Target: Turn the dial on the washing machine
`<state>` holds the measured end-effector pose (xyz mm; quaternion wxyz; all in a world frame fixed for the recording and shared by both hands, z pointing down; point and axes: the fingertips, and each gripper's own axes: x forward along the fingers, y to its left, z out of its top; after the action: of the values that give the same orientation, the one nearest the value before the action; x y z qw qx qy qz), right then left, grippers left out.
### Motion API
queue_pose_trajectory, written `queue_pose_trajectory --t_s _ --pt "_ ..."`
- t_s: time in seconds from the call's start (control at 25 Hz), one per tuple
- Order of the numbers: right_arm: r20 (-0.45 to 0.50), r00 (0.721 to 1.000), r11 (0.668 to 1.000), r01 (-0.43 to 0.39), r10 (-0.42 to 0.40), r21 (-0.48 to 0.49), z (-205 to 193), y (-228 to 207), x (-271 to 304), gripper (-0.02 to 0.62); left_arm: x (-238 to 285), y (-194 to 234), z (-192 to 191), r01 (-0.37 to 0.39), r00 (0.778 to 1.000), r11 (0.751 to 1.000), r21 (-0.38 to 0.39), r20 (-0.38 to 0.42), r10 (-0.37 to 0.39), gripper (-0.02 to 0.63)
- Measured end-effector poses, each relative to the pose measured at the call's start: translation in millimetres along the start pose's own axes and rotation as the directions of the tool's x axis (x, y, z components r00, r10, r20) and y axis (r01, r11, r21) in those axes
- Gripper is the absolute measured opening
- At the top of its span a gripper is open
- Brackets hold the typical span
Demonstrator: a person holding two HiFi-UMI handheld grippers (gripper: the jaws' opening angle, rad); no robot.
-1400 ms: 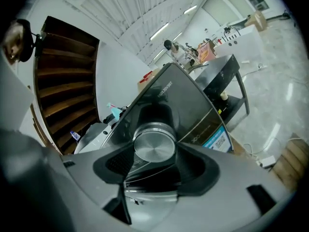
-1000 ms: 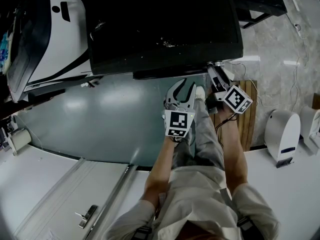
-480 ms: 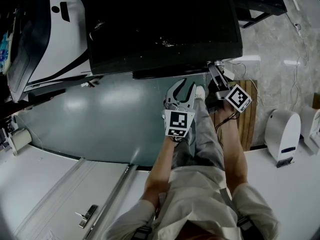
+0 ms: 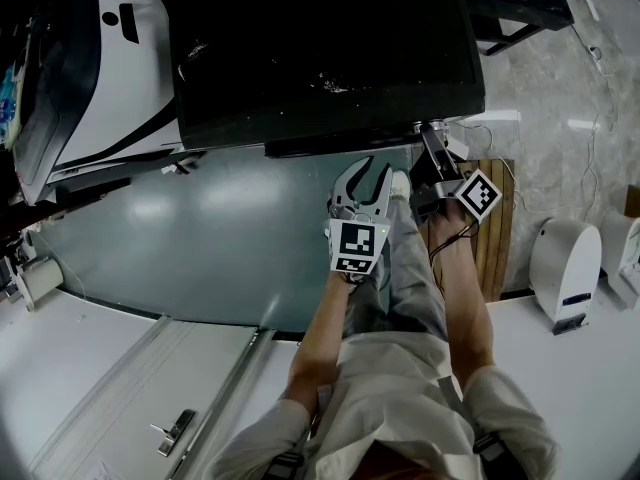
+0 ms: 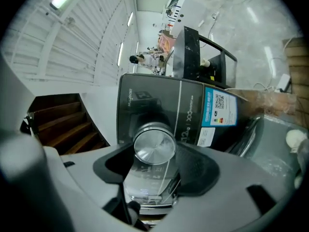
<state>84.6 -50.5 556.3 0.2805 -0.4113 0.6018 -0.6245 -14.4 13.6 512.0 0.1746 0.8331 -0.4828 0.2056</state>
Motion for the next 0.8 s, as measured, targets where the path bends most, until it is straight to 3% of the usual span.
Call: queue_pose_trajectory --t_s 0.16,0.32,0.6,0.8 --pt "0.022 1.000 0.997 -0.019 0.018 0.069 0.4 -1.9 -0.1 0.272 -0.3 0.7 -1.3 -0.002 1.000 1.000 0.001 -0.002 0.002 0.120" --pt "0.034 0.999 0.999 -0.008 0.006 0.054 1.9 -1.8 -2.1 0.275 -1.3 -0.6 -1.9 0.000 1.000 1.000 0.003 -0.004 0.000 0.120" --pt "-0.004 0.998 0.996 0.063 -0.063 -0.068 2.3 -3.6 -3.8 0.313 -2.8 -2.3 -2.4 0.003 1.000 1.000 0.001 -0.004 -0.003 0.120" --pt "-0.025 0.993 0.958 0.103 -0.114 -0.268 -0.7 0.8 -6.1 0.305 -2.8 -1.6 -0.7 0.001 1.000 1.000 0.003 -0.002 -0.001 0.120"
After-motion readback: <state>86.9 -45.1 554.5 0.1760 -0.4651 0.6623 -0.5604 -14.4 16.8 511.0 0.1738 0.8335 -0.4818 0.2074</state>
